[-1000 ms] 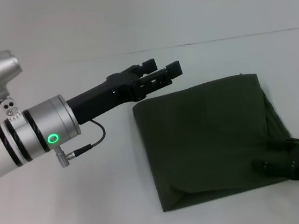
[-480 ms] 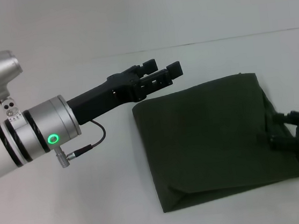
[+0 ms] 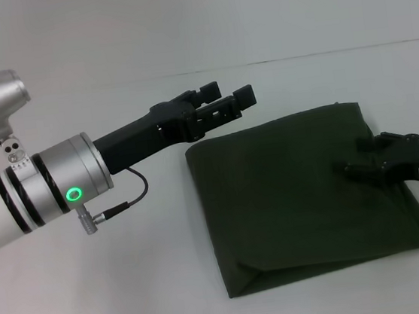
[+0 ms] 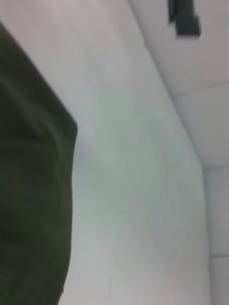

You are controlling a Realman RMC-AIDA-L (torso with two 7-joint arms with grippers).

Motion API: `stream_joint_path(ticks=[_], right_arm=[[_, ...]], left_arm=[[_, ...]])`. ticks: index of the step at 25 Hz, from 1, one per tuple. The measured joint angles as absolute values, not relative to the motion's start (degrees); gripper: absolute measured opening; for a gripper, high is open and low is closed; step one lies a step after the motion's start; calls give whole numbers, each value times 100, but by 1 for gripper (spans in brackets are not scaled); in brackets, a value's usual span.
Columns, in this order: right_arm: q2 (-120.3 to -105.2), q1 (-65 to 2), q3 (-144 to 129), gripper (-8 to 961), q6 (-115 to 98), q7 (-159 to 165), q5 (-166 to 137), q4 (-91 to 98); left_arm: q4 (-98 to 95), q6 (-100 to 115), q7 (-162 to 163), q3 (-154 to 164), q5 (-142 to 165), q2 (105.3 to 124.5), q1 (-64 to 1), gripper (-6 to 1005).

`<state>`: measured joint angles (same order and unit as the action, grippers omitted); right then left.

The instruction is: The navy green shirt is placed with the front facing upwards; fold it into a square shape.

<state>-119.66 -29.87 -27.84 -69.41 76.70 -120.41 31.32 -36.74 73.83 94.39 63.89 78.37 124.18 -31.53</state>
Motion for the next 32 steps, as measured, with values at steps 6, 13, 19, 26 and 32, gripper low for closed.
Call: stream_joint_path(ticks=[6, 13, 19, 26, 32], right_arm=[[-11961, -3087, -2799, 862, -6380, 7709, -12012, 3072], [-11965, -3344, -2807, 861, -5852, 7661, -12010, 2868], [-11971, -3584, -2814, 861, -5184, 7703, -12019, 2652], [-11981, -3456, -2761, 861, -5458, 7683, -11610, 2785], [-11956, -2865, -2751, 861, -6529, 7685, -11021, 3375]], left_arm=[[-3674, 7392, 9439, 6389, 7827, 12419, -3131, 923], [-3674, 7354, 9431, 6390, 7831, 12419, -3124, 923], [-3674, 7349, 9418, 6384, 7838, 12416, -3119, 923], [-3674, 7346, 9363, 6372, 7840, 12409, -3120, 923], [-3674, 7347, 9360, 6335, 7842, 12412, -3113, 923]])
